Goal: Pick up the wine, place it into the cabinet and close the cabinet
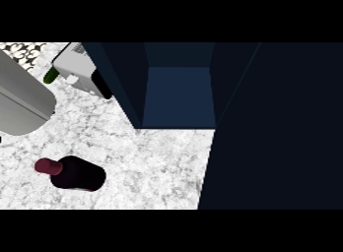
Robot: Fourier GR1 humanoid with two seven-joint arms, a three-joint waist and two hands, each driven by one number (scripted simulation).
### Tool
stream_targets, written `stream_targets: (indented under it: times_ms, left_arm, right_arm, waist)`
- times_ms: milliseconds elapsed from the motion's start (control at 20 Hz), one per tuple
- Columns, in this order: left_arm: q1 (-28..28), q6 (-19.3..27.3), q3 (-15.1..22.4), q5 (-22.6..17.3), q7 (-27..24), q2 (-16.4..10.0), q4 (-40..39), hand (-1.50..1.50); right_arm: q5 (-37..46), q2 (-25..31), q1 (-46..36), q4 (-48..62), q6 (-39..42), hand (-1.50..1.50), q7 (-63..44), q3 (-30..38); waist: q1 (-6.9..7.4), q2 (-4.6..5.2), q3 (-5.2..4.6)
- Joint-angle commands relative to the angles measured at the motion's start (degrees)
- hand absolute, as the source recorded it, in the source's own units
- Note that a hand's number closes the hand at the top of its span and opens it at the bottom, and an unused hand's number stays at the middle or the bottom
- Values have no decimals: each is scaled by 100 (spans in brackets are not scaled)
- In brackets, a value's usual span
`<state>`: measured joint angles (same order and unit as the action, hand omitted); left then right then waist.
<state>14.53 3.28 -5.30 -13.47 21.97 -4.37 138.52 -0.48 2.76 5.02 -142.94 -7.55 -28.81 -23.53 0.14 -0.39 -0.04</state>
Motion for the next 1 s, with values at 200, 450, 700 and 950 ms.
stream_targets:
  times_ms: [200, 450, 700, 950]
  left_arm:
    - [40, -118, -180, -191, -262, 67, 246, -150]
    - [-75, -121, -381, -192, -235, 53, 26, -150]
    - [145, -195, -17, 86, -507, 357, -269, -150]
    - [726, -799, -196, 39, -1763, 428, -1059, -150]
  right_arm:
    - [813, 229, -162, -1056, -374, -150, -802, -434]
    - [793, 396, -267, -1018, -517, -150, -847, -439]
    - [1157, 533, -127, -1202, -817, -150, -896, -806]
    - [856, 686, -473, -1159, -934, -150, -1114, -512]
  waist:
    - [-32, -4, -7]
    - [-37, 10, -3]
    - [-101, -8, -5]
    - [-50, 3, -9]
